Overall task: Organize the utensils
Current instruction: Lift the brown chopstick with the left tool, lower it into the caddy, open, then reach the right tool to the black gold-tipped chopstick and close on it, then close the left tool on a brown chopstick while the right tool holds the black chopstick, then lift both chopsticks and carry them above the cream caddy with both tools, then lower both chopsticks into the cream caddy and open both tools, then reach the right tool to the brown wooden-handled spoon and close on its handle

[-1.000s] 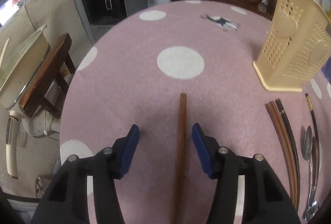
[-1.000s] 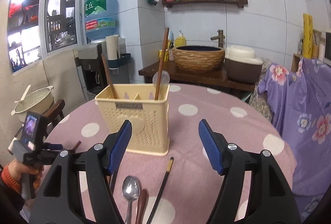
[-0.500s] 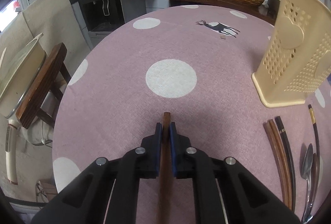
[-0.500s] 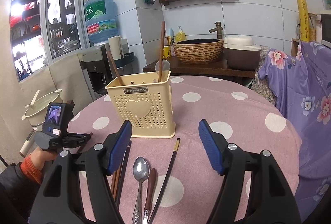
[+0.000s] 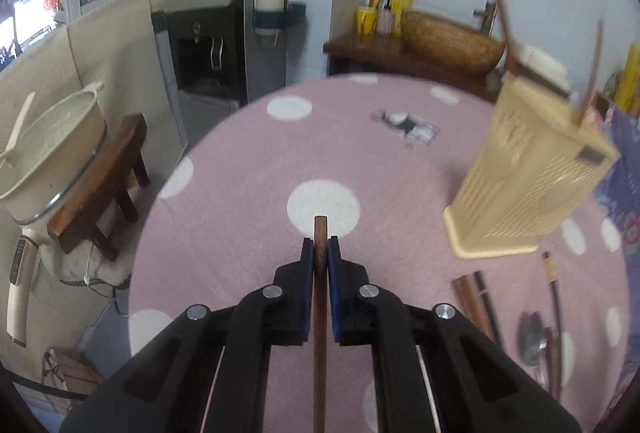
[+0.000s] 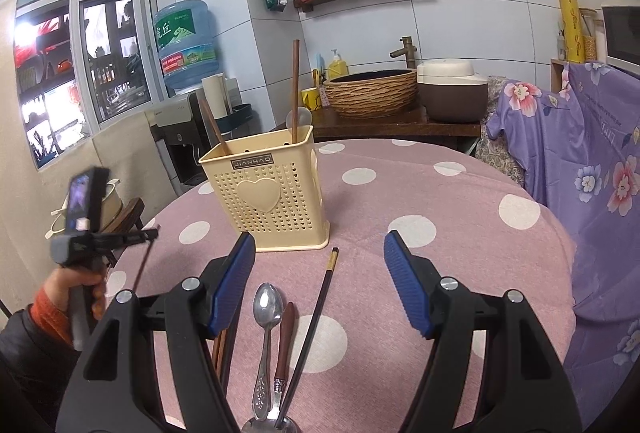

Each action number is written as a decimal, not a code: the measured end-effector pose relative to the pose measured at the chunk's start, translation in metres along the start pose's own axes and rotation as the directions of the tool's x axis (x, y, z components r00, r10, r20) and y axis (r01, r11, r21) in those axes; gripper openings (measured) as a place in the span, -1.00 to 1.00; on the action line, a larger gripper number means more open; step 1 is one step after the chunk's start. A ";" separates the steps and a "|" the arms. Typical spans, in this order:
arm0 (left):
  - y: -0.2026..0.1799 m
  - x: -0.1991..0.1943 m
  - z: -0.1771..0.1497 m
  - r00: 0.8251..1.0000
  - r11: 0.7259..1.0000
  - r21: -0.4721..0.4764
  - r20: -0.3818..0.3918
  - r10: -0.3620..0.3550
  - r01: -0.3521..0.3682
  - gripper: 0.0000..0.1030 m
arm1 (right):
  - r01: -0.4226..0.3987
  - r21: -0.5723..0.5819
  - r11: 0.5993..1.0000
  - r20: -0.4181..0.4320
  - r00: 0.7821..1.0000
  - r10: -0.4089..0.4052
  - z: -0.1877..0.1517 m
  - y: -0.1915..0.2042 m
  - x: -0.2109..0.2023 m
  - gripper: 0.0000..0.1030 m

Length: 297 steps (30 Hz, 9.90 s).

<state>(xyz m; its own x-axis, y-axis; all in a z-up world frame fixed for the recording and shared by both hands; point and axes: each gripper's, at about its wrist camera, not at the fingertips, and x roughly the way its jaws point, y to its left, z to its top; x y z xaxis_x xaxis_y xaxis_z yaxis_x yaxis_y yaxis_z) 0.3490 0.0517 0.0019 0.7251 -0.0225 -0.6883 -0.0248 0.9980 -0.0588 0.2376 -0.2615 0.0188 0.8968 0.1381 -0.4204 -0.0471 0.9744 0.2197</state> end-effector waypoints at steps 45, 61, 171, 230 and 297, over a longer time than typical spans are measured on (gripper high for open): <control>-0.117 -0.121 0.161 0.914 0.981 0.058 0.358 -0.192 0.184 -0.84 | 0.020 0.034 0.999 -0.024 1.000 -0.019 -0.023 -0.023 -0.012 0.31; -0.123 -0.038 0.106 0.968 0.986 0.044 0.189 -0.166 0.161 -0.84 | 0.010 0.019 1.000 -0.028 1.000 -0.010 -0.025 -0.017 -0.008 0.46; -0.097 0.054 -0.060 0.982 0.999 -0.031 -0.187 0.018 -0.025 -0.83 | 0.130 -0.054 0.990 -0.421 0.896 -0.140 -0.017 -0.015 0.212 -0.85; -0.046 -0.099 0.043 0.960 0.990 -0.059 0.257 -0.112 0.131 -0.84 | -0.051 -0.079 0.996 -0.019 0.999 0.049 0.107 0.003 0.039 -0.85; -0.062 -0.068 0.028 0.974 0.988 -0.031 0.175 -0.143 0.151 0.80 | -0.021 -0.138 0.990 0.067 0.997 0.031 0.112 0.036 0.071 0.23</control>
<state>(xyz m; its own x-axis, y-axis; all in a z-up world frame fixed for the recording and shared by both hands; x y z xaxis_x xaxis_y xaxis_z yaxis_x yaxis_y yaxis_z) 0.3206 -0.0066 0.0726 0.8300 -0.1546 -0.5359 0.0634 0.9807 -0.1847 0.3489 -0.2368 0.0956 0.9224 0.1557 -0.3535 -0.1264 0.9864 0.1048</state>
